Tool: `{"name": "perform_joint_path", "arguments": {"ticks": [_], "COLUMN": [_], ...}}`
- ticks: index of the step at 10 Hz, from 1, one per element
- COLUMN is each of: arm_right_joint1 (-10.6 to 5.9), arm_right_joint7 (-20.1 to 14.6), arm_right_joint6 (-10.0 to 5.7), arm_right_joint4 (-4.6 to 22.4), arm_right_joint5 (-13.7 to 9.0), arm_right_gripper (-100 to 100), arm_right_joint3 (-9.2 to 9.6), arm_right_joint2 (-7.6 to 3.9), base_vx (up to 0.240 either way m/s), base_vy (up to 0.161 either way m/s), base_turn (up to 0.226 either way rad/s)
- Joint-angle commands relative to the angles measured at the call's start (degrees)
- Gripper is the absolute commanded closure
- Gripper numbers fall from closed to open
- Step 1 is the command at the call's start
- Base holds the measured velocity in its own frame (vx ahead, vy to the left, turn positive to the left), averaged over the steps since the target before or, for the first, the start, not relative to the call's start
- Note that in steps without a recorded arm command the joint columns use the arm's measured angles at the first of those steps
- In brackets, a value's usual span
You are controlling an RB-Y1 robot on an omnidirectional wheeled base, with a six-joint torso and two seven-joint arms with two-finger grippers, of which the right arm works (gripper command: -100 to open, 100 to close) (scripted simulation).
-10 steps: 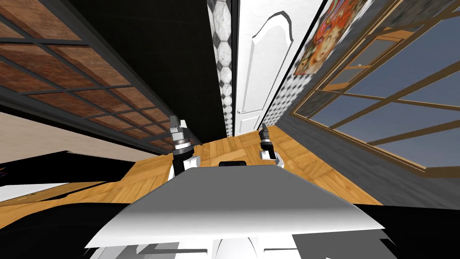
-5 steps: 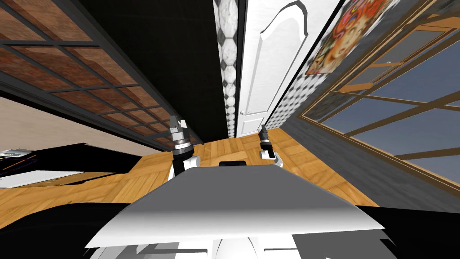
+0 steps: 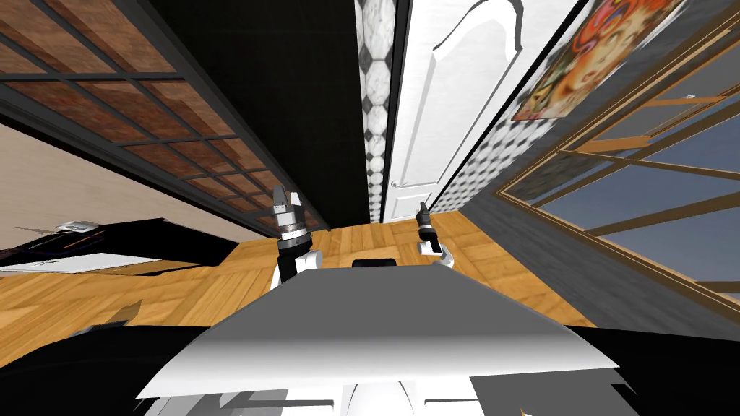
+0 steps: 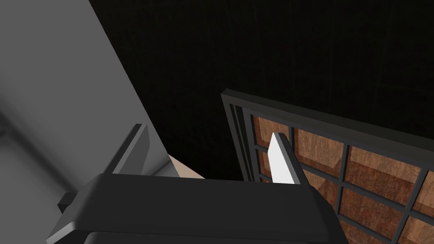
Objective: Pull the door open
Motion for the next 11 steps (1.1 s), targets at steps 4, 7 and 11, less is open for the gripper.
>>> {"name": "perform_joint_path", "arguments": {"ticks": [4,7,11], "arm_right_joint1": [-3.41,-5.45,-8.65], "arm_right_joint7": [-0.2,-0.4,-0.7], "arm_right_joint6": [-1.53,-2.44,-3.87], "arm_right_joint4": [7.8,12.8,20.4], "arm_right_joint5": [-1.4,-2.3,-3.6], "arm_right_gripper": [-100,-100,-100], "arm_right_joint3": [-0.39,-0.63,-1.02], "arm_right_joint2": [-1.24,-2.02,-3.21], "base_vx": [0.085,0.072,0.098], "base_vy": [-0.057,-0.064,-0.069], "base_turn": [0.145,0.155,0.170]}}
